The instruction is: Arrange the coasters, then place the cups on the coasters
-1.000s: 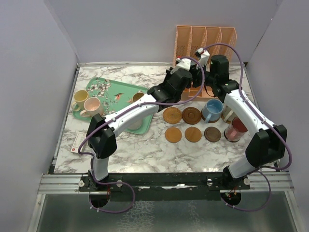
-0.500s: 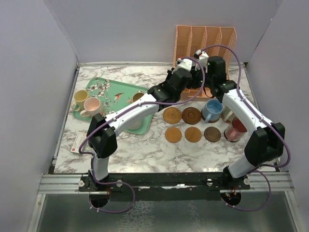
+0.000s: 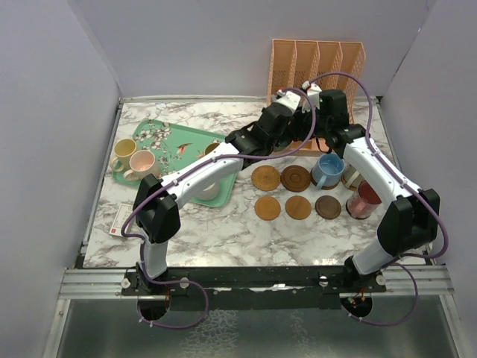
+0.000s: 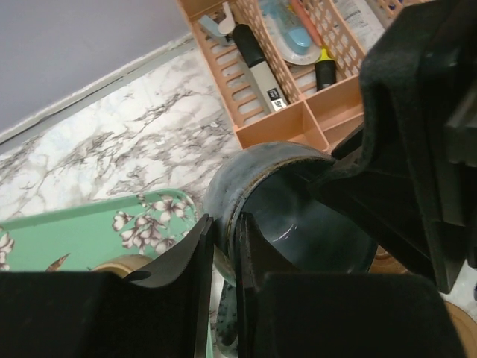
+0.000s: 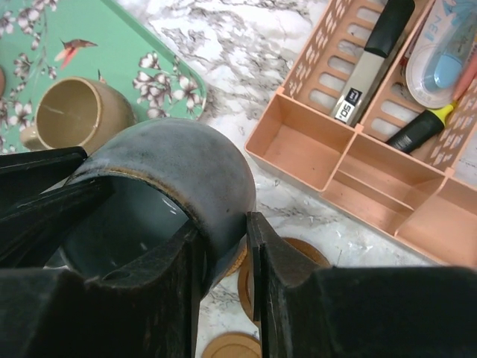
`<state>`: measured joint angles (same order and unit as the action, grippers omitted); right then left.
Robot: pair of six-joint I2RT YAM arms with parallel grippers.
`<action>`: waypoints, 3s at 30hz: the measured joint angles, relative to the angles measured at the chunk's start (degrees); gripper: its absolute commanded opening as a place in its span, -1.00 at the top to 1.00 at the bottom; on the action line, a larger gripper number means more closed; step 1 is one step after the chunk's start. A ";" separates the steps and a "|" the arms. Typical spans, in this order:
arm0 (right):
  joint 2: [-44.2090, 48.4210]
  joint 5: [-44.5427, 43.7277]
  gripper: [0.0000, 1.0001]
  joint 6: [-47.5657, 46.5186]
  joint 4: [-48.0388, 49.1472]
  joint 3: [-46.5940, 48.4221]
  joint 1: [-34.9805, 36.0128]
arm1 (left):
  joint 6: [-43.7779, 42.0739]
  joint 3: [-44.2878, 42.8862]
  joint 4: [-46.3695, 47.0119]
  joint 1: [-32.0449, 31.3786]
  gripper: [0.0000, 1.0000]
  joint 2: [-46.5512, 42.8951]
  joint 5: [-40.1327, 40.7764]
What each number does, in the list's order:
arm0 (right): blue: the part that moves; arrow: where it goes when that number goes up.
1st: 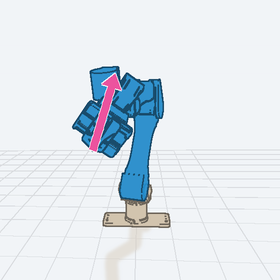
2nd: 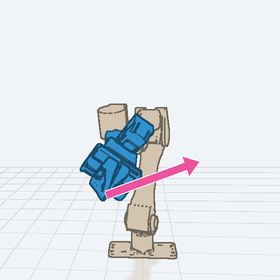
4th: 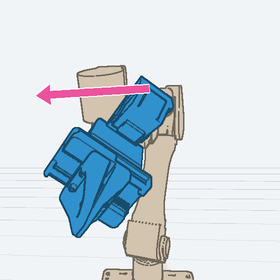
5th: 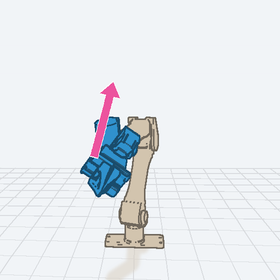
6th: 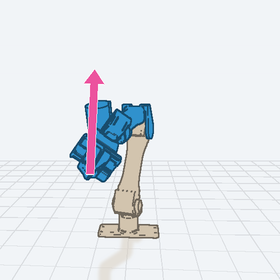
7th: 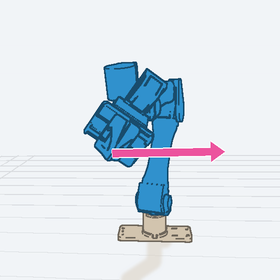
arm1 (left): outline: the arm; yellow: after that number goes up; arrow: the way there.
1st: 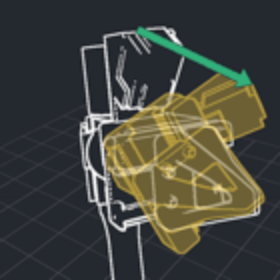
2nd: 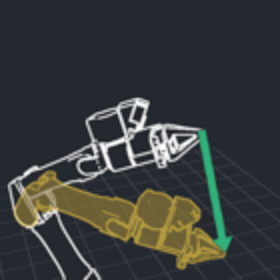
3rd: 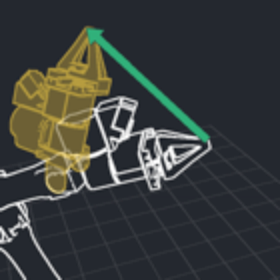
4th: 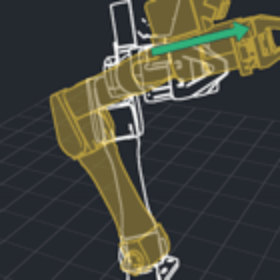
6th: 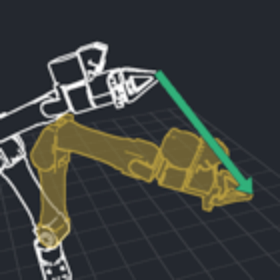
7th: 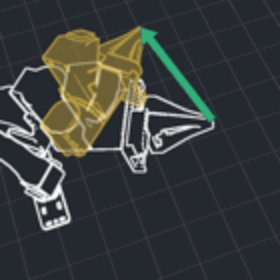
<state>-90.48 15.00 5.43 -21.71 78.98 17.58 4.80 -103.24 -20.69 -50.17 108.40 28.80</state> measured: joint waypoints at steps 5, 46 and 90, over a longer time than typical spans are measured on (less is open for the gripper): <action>0.00 -1.01 0.98 -1.14 -1.53 -0.61 -0.17 | 0.26 0.00 0.13 0.24 0.59 -0.15 -6.58; 21.18 -11.04 0.99 -18.75 -17.00 -15.17 -5.20 | -21.59 19.54 -6.88 18.78 -0.92 -23.34 -40.00; 20.02 -6.71 0.98 -40.24 -21.57 -28.61 -15.41 | -22.36 22.23 -6.82 19.80 -0.98 -23.34 -45.53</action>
<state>-70.46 8.29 -34.81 -43.29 50.37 2.17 -17.56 -81.01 -27.51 -30.37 85.06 -16.73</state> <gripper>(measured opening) 0.119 0.991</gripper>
